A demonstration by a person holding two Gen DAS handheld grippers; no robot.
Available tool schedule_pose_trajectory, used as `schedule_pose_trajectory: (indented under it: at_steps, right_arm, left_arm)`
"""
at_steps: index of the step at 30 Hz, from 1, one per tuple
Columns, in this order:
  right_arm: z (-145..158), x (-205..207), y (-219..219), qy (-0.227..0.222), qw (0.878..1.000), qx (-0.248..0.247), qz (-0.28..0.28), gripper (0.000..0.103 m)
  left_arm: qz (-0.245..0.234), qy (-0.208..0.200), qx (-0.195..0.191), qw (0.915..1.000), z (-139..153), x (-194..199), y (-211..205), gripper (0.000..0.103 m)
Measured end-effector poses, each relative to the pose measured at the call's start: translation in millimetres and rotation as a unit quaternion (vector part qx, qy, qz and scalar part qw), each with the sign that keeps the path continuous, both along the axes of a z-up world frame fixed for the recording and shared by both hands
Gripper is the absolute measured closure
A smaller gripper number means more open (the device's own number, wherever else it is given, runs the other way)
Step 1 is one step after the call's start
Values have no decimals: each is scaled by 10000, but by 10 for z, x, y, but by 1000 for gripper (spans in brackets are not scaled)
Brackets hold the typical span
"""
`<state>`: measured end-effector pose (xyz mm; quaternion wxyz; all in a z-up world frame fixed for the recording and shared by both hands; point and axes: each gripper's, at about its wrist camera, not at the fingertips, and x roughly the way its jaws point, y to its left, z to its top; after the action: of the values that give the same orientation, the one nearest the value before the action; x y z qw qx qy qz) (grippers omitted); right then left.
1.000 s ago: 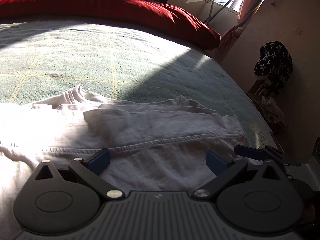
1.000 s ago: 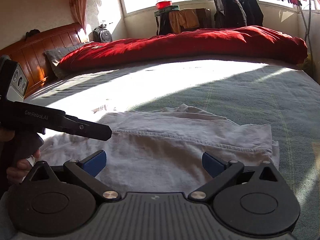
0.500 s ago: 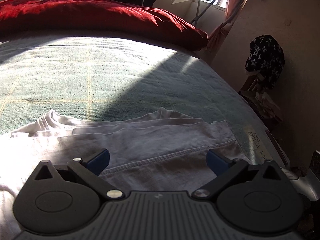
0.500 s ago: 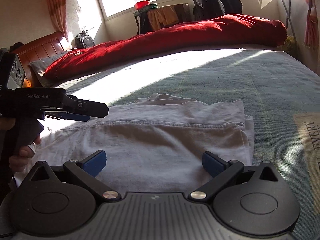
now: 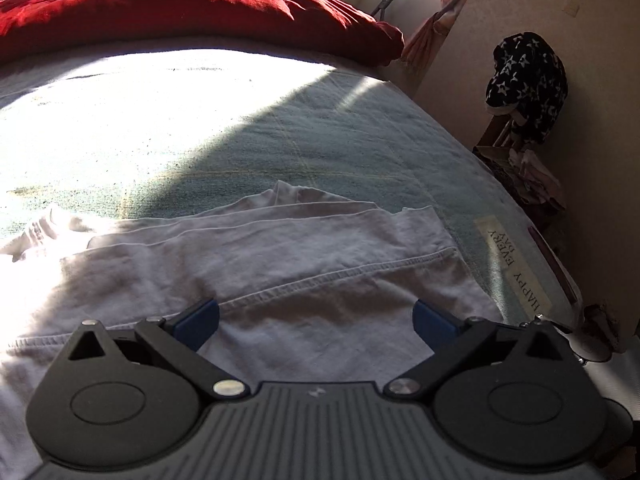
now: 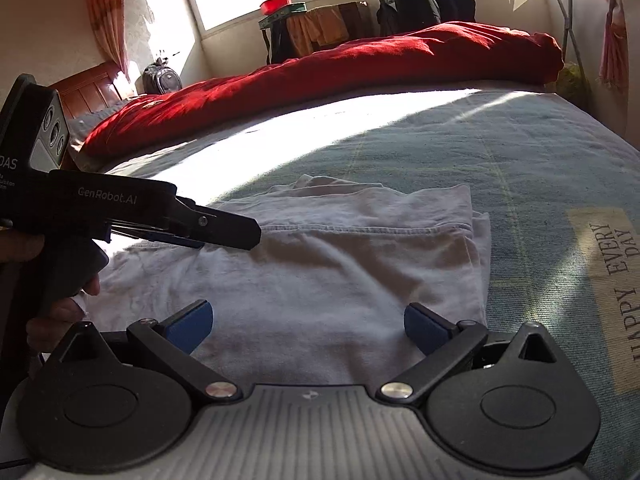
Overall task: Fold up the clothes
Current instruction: 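Move the left gripper over the shirt's side edge and roll it sideways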
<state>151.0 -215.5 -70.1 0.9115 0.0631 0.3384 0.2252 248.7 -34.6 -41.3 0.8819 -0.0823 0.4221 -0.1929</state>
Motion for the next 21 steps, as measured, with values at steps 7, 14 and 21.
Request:
schedule_pose_trajectory:
  at_steps: [7,14,21]
  right_arm:
    - [158,-210,60,-148,9999,40,63,0]
    - [269,-485,280,-182,9993,-139,312,0]
    - [350,-736,456,-253,9976,-394,501,0]
  left_arm:
    - [64,-128,408,9991,183,-412,-53,1]
    - [265,-46,565,9980,174,-747,72,1]
    - [462,240,255,9983,-67,-892,269,1]
